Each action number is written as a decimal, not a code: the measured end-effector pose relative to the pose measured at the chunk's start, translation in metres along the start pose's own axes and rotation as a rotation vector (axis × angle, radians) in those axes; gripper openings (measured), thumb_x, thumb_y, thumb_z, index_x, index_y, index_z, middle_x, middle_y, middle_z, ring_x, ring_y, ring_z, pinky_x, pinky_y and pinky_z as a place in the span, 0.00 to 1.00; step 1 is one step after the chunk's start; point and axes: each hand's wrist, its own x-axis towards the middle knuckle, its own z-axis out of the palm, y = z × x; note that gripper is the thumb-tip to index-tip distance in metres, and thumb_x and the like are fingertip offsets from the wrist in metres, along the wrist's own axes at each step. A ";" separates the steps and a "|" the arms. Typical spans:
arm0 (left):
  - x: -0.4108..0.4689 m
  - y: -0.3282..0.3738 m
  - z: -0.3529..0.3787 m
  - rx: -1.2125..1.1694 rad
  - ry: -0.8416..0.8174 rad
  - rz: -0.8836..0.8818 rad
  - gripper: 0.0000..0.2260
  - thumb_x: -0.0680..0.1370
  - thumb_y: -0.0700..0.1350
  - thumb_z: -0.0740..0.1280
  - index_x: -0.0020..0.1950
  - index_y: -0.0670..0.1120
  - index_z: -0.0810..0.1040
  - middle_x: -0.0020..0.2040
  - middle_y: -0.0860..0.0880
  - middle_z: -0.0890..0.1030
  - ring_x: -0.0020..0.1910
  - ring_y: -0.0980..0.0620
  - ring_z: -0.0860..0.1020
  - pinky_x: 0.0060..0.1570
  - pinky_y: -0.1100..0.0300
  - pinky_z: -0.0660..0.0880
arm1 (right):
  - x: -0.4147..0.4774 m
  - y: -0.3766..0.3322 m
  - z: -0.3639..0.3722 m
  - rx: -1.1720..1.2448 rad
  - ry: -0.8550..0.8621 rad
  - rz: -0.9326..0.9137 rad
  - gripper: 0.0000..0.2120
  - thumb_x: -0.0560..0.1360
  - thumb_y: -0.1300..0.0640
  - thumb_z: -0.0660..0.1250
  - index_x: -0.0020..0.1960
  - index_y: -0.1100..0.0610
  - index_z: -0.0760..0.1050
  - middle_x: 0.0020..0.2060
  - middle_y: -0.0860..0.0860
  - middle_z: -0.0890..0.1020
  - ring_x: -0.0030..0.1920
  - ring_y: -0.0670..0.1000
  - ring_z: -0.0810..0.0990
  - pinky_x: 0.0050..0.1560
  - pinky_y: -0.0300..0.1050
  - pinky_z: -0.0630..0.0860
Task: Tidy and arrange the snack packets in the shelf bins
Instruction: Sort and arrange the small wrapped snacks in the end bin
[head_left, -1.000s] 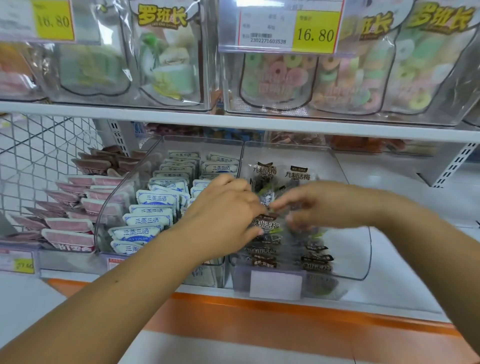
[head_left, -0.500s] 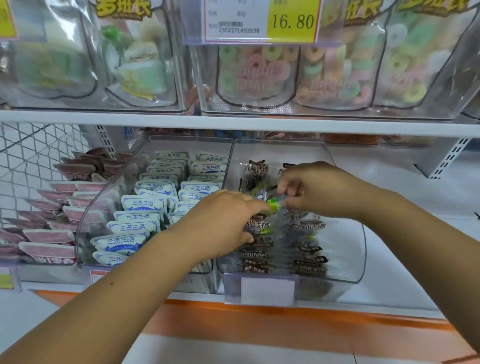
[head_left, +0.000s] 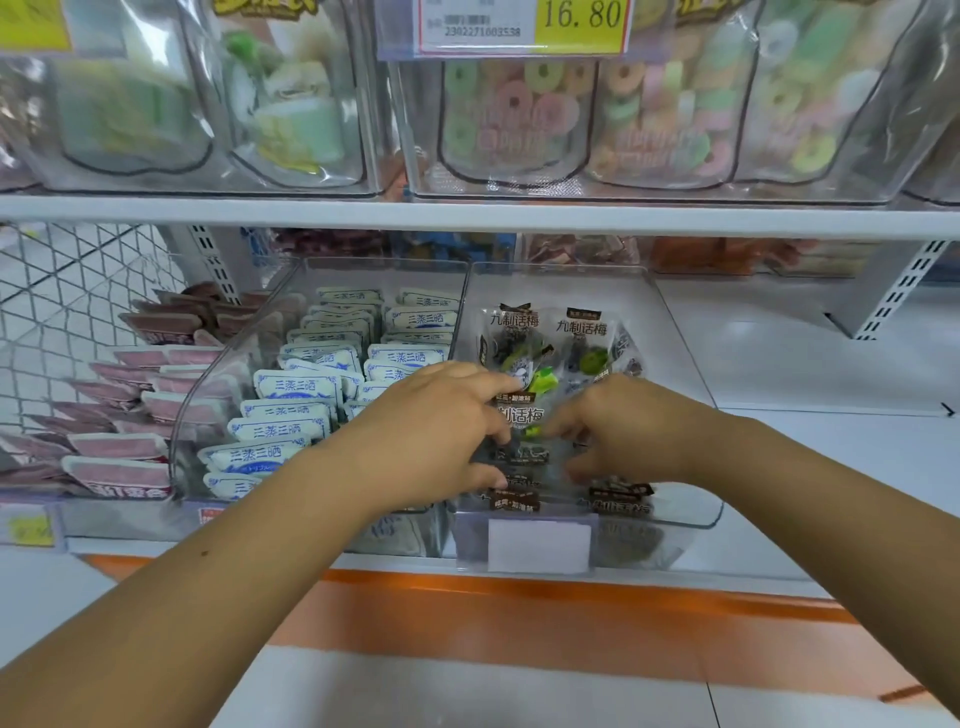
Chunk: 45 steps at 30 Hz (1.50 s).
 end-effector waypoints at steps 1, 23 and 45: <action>0.000 0.000 0.002 0.001 0.011 -0.002 0.18 0.75 0.62 0.66 0.63 0.58 0.77 0.77 0.59 0.57 0.74 0.55 0.56 0.71 0.59 0.51 | 0.001 0.001 0.002 0.032 0.000 0.021 0.11 0.72 0.51 0.70 0.54 0.50 0.81 0.46 0.45 0.82 0.49 0.48 0.80 0.51 0.45 0.77; 0.001 0.002 0.009 -0.032 0.075 -0.051 0.18 0.77 0.56 0.66 0.66 0.60 0.71 0.52 0.56 0.81 0.58 0.53 0.71 0.69 0.61 0.55 | 0.003 0.027 -0.054 0.307 0.192 0.165 0.06 0.75 0.56 0.70 0.51 0.48 0.82 0.45 0.44 0.85 0.41 0.38 0.80 0.44 0.32 0.74; 0.002 -0.005 0.017 -0.083 0.161 0.074 0.10 0.77 0.56 0.66 0.58 0.59 0.81 0.61 0.62 0.79 0.56 0.56 0.75 0.61 0.62 0.56 | 0.064 0.035 -0.018 0.345 0.067 0.188 0.36 0.73 0.70 0.65 0.73 0.42 0.64 0.71 0.49 0.65 0.59 0.54 0.77 0.54 0.52 0.78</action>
